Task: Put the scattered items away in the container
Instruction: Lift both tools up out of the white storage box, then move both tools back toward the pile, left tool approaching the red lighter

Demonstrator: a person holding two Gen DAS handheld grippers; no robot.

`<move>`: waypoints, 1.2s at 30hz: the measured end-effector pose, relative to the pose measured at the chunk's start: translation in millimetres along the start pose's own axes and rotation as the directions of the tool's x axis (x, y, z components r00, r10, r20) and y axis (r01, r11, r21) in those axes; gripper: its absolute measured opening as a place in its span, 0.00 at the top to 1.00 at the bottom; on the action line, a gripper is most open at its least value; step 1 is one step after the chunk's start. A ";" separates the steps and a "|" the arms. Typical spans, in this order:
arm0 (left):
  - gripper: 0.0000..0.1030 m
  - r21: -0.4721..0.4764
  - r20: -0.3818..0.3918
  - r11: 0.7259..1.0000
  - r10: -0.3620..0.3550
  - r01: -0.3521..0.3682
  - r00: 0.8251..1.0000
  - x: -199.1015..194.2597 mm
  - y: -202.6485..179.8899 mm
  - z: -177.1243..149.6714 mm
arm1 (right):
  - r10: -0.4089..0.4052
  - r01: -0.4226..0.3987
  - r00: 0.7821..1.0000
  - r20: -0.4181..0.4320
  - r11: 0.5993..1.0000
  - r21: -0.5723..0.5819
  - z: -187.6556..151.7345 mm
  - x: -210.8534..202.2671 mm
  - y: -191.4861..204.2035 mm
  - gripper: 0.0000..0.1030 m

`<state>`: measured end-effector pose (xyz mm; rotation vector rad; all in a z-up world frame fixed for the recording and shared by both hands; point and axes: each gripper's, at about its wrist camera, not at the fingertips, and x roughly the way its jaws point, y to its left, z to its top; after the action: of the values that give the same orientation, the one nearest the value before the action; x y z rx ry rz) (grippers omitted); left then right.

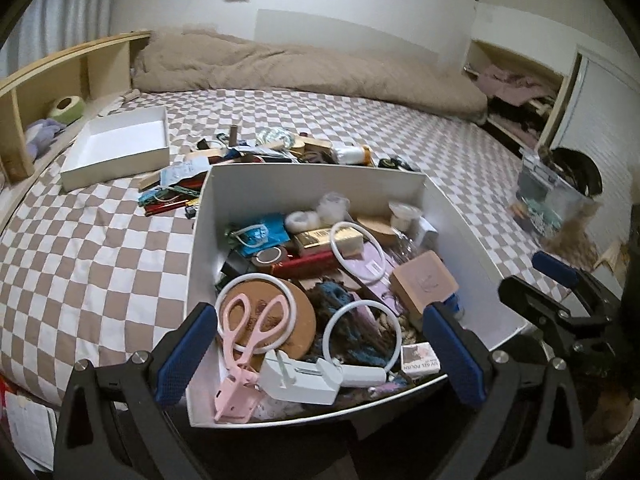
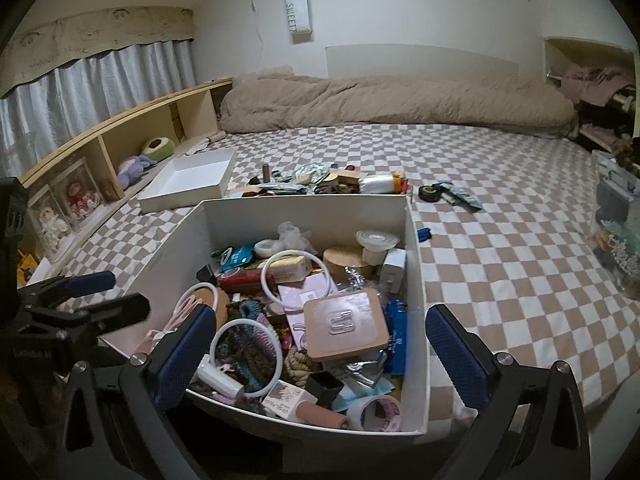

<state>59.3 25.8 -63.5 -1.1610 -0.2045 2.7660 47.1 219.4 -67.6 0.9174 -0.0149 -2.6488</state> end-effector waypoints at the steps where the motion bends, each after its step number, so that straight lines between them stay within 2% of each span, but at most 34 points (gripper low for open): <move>1: 0.00 -0.002 0.007 1.000 0.004 -0.004 1.000 -1.3 1.1 -0.4 | -0.005 0.005 1.000 0.006 1.000 -0.003 0.2 -1.4 -0.1 0.00; 12: 0.00 0.007 0.081 0.998 0.058 -0.058 0.995 -17.6 0.4 -3.4 | -0.034 0.034 0.999 0.039 0.999 -0.005 -1.2 -15.0 0.3 0.00; 23: 0.00 0.010 0.120 0.999 0.052 -0.054 0.991 -31.1 1.9 -1.4 | -0.017 0.016 0.996 0.087 1.000 0.013 6.5 -22.3 -3.8 0.00; 27: 0.00 -0.011 0.136 0.999 0.053 -0.052 0.989 -33.0 13.0 4.6 | -0.029 0.027 0.995 0.093 0.999 0.025 15.0 -17.6 -11.4 0.00; 36: 0.00 -0.084 0.140 0.992 0.110 -0.099 0.984 -22.9 55.7 25.9 | -0.056 0.054 0.993 0.101 0.998 0.020 37.9 -0.6 -36.4 0.00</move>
<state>52.7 -34.9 -39.4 -1.0160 -0.2744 2.9621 13.3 250.2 -41.6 0.7987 -0.0378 -2.7482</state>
